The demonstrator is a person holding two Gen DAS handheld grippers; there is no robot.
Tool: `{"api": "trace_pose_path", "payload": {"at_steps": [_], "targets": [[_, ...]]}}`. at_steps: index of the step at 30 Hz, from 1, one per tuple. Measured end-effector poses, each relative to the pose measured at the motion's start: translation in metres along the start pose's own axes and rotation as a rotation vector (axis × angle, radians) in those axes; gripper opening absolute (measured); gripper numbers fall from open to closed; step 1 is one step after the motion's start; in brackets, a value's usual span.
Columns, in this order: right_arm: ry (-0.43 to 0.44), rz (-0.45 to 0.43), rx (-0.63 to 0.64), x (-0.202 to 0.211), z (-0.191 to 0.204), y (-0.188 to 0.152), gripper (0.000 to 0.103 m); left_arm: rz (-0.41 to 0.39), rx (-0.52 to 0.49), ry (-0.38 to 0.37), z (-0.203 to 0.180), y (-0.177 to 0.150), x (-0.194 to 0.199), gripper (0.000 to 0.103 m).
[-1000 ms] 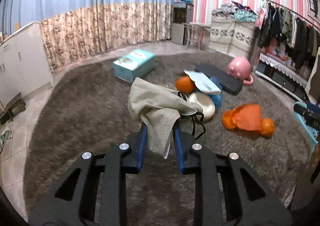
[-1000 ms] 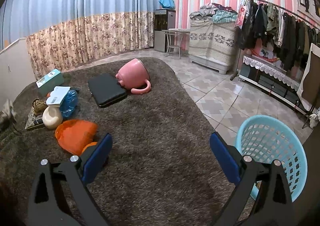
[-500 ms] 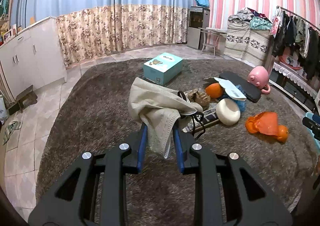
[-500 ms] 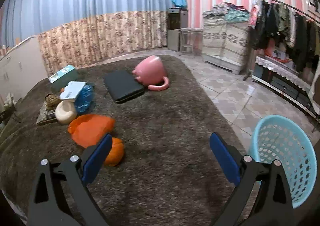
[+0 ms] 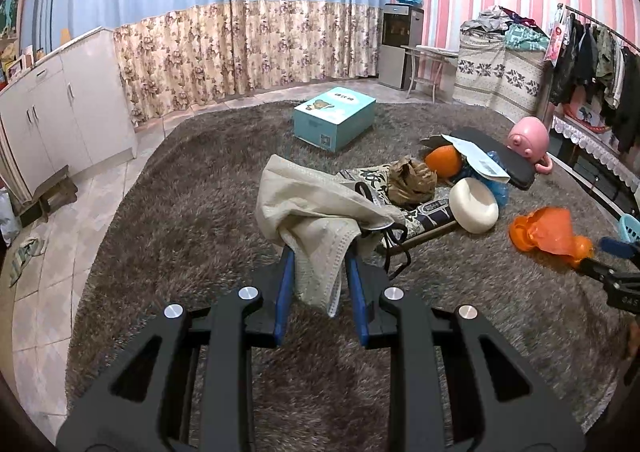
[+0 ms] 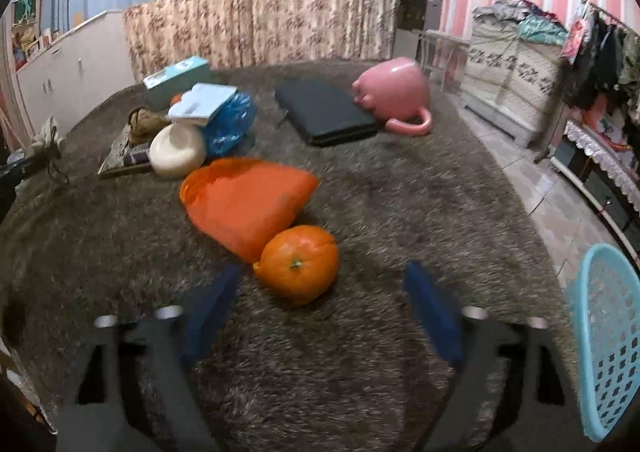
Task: Collect trash
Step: 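Grasp the orange with the right tool while the left tool holds the cloth, then carry the cloth and orange over the blue basket and open the left tool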
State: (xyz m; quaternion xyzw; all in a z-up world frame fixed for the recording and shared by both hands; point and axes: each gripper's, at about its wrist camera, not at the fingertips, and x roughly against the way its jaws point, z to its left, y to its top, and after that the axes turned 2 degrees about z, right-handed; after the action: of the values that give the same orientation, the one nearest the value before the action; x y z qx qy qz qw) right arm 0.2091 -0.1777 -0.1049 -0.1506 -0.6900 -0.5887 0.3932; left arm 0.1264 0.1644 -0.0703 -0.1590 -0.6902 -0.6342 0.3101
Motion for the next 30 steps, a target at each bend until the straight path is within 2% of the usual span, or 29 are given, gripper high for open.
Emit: {"api": "trace_pose_path", "payload": {"at_steps": [2, 4, 9, 17, 21, 25, 30], "targets": [[0.022, -0.004, 0.000, -0.001, 0.001, 0.000, 0.058, -0.003, -0.003, -0.001, -0.001, 0.001, 0.001, 0.024], [0.040, -0.010, 0.012, 0.001, 0.002, 0.001, 0.041, -0.010, -0.009, -0.003, -0.004, 0.002, 0.002, 0.024], [0.030, -0.006, 0.026, 0.007, -0.001, 0.001, 0.033, -0.022, -0.019, -0.009, -0.012, 0.004, 0.006, 0.024], [-0.059, -0.095, -0.105, 0.053, -0.054, 0.005, 0.032, -0.054, -0.048, -0.020, -0.032, 0.015, 0.016, 0.024], [-0.132, -0.151, -0.131, 0.079, -0.076, 0.004, 0.032, -0.077, -0.063, -0.037, -0.047, 0.022, 0.020, 0.024], [-0.202, -0.194, -0.170, 0.103, -0.099, 0.003, 0.032, -0.103, -0.097, -0.051, -0.073, 0.031, 0.024, 0.024], [-0.310, -0.236, -0.242, 0.130, -0.135, -0.005, 0.032, -0.135, -0.124, -0.112, -0.112, 0.044, 0.027, 0.024]]}}
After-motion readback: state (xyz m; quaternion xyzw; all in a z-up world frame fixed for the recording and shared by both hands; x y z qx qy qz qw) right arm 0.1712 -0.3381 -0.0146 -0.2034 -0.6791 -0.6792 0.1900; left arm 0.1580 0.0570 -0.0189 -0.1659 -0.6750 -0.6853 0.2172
